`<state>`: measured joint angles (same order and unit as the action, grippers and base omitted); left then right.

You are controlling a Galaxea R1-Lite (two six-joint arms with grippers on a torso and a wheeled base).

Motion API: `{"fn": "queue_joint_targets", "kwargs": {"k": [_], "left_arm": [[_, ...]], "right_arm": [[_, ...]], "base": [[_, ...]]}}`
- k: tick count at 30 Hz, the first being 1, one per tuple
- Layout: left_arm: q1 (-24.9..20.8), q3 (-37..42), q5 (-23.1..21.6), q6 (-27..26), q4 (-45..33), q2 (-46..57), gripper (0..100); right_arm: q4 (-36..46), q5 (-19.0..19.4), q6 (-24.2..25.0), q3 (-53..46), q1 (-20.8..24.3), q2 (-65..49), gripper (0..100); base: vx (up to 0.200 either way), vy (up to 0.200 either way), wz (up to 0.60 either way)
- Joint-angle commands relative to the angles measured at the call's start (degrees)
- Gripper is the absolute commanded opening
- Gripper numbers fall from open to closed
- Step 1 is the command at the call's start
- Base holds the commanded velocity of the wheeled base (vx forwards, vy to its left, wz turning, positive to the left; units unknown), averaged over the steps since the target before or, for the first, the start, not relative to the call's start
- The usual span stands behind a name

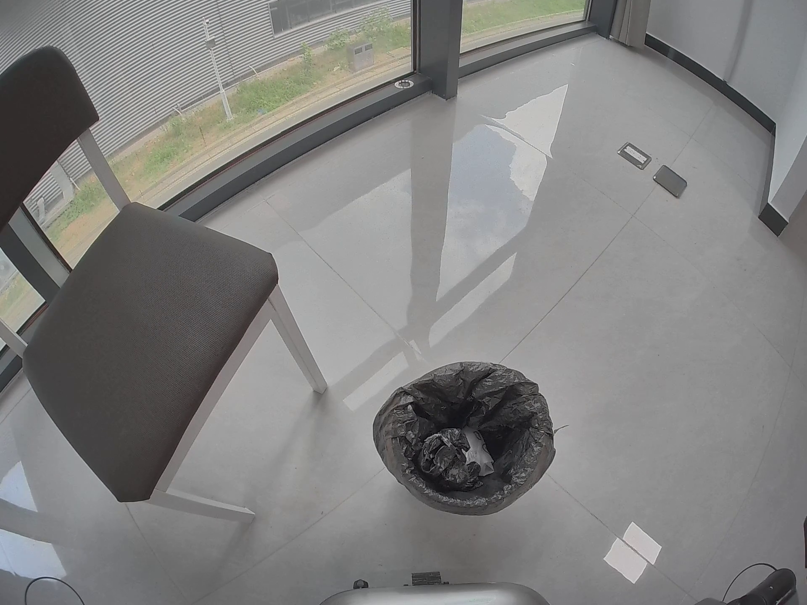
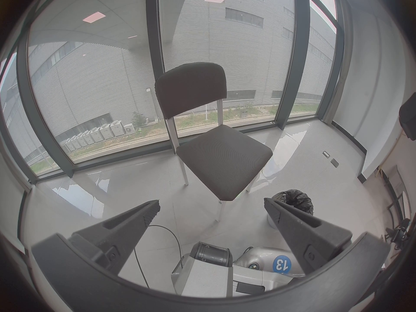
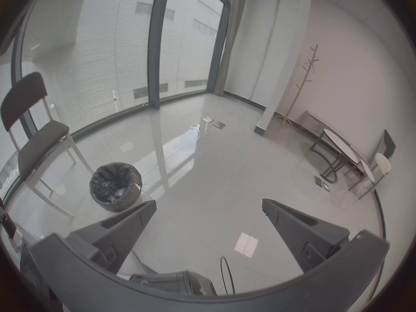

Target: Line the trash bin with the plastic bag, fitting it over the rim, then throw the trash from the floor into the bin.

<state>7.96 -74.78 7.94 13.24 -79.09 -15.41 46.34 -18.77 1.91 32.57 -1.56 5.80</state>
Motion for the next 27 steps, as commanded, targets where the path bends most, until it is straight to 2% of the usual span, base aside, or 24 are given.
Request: {"fn": "queue_joint_targets", "kwargs": {"k": [1,4,7,10,16,20,22,23,25,26,27], "left_arm": [[1.2,1.6,-0.3,-0.1,0.7,2.1,100],[1.0,1.7,-0.4,-0.1,3.0,2.8,100],[0.9,2.5,-0.4,-0.5,6.1,4.9,100],[0.9,2.4,-0.3,-0.8,6.6,6.1,100],[0.8,2.2,-0.5,-4.9,7.1,7.0,100],[0.9,2.9,-1.7,-6.3,8.5,7.6,100],[1.2,3.1,-3.0,-6.6,8.5,8.1,100],[1.2,3.1,-3.3,-6.6,8.4,8.6,100],[1.2,3.1,-3.3,-6.6,8.3,8.6,100],[1.2,3.8,-3.2,-6.6,7.5,9.6,100],[1.1,3.8,-3.1,-6.6,7.3,9.6,100]], "right_arm": [[-19.4,8.5,-3.4,-10.8,3.2,-1.8,100],[-37.2,10.8,-4.0,-23.3,3.2,-1.8,100],[-51.0,11.1,-5.1,-32.6,3.1,-1.8,100],[-51.3,12.1,-5.0,-32.6,3.0,-2.3,100],[-50.7,18.9,-5.1,-32.6,1.6,-5.2,100],[-50.1,19.8,-4.2,-32.5,1.7,-5.0,100],[-49.7,18.8,-3.8,-32.4,1.6,-5.2,100],[-49.7,17.0,-3.8,-32.4,1.6,-5.2,100],[-49.8,16.6,-3.8,-32.4,1.6,-5.3,100],[-49.9,5.5,-4.5,-32.4,1.6,-5.2,100],[-49.9,5.2,-4.6,-32.4,1.6,-5.2,100]], "base": [[0.0,0.0,0.0],[0.0,0.0,0.0],[0.0,0.0,0.0],[0.0,0.0,0.0],[0.0,0.0,0.0],[0.0,0.0,0.0],[0.0,0.0,0.0],[0.0,0.0,0.0],[0.0,0.0,0.0],[0.0,0.0,0.0],[0.0,0.0,0.0]]}}
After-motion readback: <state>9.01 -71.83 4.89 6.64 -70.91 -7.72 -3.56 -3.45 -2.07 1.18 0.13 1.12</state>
